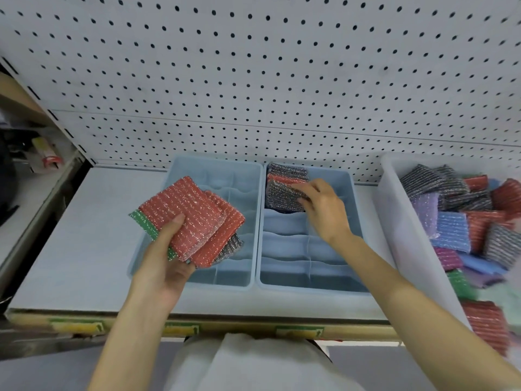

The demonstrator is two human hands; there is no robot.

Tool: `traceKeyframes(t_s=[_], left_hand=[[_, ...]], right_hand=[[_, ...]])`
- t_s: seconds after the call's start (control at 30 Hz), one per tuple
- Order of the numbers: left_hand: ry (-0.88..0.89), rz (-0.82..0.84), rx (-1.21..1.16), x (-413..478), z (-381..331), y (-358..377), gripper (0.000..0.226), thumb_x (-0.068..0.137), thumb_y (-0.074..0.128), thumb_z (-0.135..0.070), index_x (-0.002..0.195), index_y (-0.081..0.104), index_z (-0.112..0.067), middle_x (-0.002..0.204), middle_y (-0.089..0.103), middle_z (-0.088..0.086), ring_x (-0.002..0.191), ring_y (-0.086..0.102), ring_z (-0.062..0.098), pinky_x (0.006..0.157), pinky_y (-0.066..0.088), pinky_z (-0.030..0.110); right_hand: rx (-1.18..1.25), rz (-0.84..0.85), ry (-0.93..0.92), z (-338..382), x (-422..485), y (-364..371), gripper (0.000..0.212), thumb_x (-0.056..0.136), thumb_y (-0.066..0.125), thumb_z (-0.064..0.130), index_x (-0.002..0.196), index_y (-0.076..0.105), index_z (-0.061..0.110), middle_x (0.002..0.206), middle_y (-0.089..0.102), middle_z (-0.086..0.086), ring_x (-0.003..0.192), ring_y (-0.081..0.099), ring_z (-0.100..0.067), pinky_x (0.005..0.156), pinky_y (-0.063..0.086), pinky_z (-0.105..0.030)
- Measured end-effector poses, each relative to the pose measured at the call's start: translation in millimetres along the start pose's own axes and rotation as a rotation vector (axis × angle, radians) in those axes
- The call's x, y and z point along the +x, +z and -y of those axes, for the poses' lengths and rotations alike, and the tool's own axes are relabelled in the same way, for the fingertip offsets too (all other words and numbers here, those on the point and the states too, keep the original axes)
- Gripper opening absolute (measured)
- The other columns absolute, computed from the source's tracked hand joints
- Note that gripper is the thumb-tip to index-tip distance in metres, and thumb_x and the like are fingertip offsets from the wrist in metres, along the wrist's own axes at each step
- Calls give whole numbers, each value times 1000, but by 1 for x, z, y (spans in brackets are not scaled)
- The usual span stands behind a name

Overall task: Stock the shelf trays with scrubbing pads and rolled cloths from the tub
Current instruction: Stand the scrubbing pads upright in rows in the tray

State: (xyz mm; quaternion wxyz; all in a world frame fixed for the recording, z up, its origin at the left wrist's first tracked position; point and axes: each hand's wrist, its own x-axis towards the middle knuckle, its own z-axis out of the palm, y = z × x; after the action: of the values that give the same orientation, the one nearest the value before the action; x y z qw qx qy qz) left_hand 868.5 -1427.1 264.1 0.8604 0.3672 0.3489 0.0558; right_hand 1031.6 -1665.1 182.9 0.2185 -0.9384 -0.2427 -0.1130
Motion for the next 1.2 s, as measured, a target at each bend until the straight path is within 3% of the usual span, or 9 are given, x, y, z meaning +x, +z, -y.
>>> traceKeyframes(t_s=[0.27,0.5,0.57,0.63,0.73,0.83,1.03,1.13,1.2], left_hand=[[-21,9,32,-4,7,2,17,84,63,-24,101,61,-23,87,76,-1,102,64,26,90,49,48],[-27,48,52,-5,8,0,26,77,65,-25,103,61,-22,89,76,-1,101,65,25,92,48,48],[-34,54,73,-4,10,-1,33,72,67,-26,104,60,-23,89,75,-1,100,66,25,89,50,46],[-42,75,112,-5,12,0,45,69,69,-27,112,58,-22,97,75,0,99,67,24,84,52,43],[-37,148,232,-7,20,6,52,70,69,-27,120,58,-19,108,72,3,96,70,20,85,52,40],[23,225,369,-11,29,14,40,72,66,-29,111,62,-21,101,74,1,91,71,18,78,54,37],[48,299,445,-7,36,8,59,72,57,-51,126,53,-27,114,70,-2,101,68,18,79,55,42],[14,266,385,-1,33,2,50,84,54,-41,129,53,-21,117,69,2,104,67,23,75,55,43],[-12,192,327,5,29,-3,37,87,55,-33,121,59,-18,112,71,4,99,68,23,75,54,45]], right_hand=[[-177,87,-148,-12,-2,16,27,71,74,-3,91,62,10,85,57,-9,71,57,-29,37,44,-31],[-175,-45,-120,-12,-3,13,16,79,73,5,94,73,12,88,57,-11,76,53,-31,68,49,-42],[14,-57,7,3,-4,0,19,85,67,6,102,72,13,93,55,-6,81,55,-21,76,48,-36],[479,-6,308,38,-8,-25,19,91,60,10,108,68,15,93,53,4,78,54,0,78,45,-20],[1105,253,491,97,-26,-54,16,91,60,22,107,64,22,89,62,5,75,59,-4,74,51,-24],[1083,359,438,135,-41,-59,25,79,72,32,101,59,31,94,64,8,85,61,-5,80,51,-26],[1198,170,660,136,-45,-49,14,86,65,15,97,57,18,96,67,-4,83,64,-14,72,53,-26],[1294,159,791,117,-45,-49,15,91,59,19,105,57,16,101,66,-5,92,64,-20,87,54,-41],[1245,0,804,94,-37,-51,9,94,56,17,102,59,18,101,65,-3,94,62,-19,93,50,-43]])
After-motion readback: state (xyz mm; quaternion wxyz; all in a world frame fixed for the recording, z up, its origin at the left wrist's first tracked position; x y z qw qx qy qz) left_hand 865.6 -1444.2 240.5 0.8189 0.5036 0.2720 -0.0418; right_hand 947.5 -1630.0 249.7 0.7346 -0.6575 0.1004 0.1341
